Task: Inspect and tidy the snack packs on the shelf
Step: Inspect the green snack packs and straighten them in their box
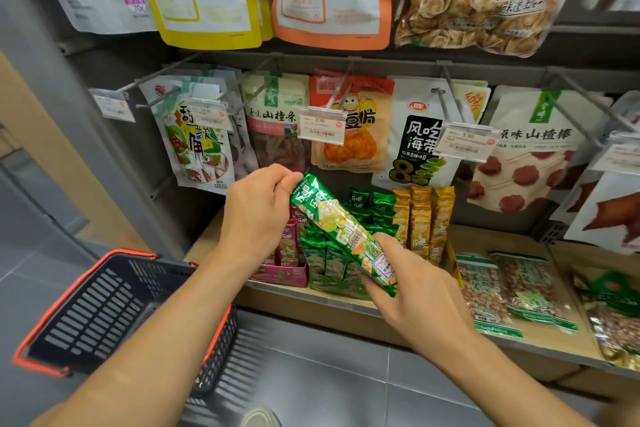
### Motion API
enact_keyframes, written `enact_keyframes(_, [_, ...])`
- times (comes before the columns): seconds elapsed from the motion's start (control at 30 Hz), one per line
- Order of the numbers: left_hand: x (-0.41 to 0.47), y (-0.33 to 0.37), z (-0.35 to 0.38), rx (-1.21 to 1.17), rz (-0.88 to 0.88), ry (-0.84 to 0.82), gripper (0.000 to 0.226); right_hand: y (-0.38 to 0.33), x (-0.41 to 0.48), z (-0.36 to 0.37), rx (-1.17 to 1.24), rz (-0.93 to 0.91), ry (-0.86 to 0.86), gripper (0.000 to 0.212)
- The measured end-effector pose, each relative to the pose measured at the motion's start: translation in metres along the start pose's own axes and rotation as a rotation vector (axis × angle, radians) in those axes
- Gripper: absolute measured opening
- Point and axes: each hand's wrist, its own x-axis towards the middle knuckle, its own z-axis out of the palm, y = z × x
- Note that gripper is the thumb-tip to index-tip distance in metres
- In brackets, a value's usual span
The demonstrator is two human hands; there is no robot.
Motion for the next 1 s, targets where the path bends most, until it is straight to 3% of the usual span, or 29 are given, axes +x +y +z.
enact_keyframes(0.1, [-0.001,-0.001,0.005,-0.125,-0.168,-0.041,0.026,-0.003,0.0,-0.001,-0.041,-0.006,0.028,0.056])
enact_keyframes(0.23, [0.0,0.001,0.01,-0.687,-0.642,-0.195,0.031,-0.004,-0.001,-0.003,-0.15,0.006,0.055,0.063])
enact_keyframes(0.33, [0.002,-0.001,0.007,-0.885,-0.7,-0.296,0.04,0.0,-0.001,-0.003,-0.195,0.013,0.056,0.072])
enact_keyframes(0.4, [0.005,-0.003,0.005,-0.844,-0.676,-0.342,0.038,0.002,-0.001,-0.004,-0.238,0.013,0.052,0.08])
enact_keyframes(0.5, [0.005,-0.005,0.002,-0.549,-0.512,-0.417,0.04,0.003,-0.001,-0.004,-0.294,-0.011,0.05,0.087])
enact_keyframes(0.7, [0.006,-0.009,0.001,-0.399,-0.398,-0.337,0.033,0.006,-0.001,-0.002,-0.249,-0.064,0.075,0.086])
enact_keyframes(0.87, [0.008,-0.027,-0.004,-0.33,-0.477,-0.249,0.042,0.008,0.001,-0.005,0.244,-0.005,-0.082,0.072])
enact_keyframes(1.0, [0.01,-0.046,-0.005,-0.295,-0.621,-0.142,0.045,0.014,0.008,-0.012,0.573,0.189,-0.001,0.06])
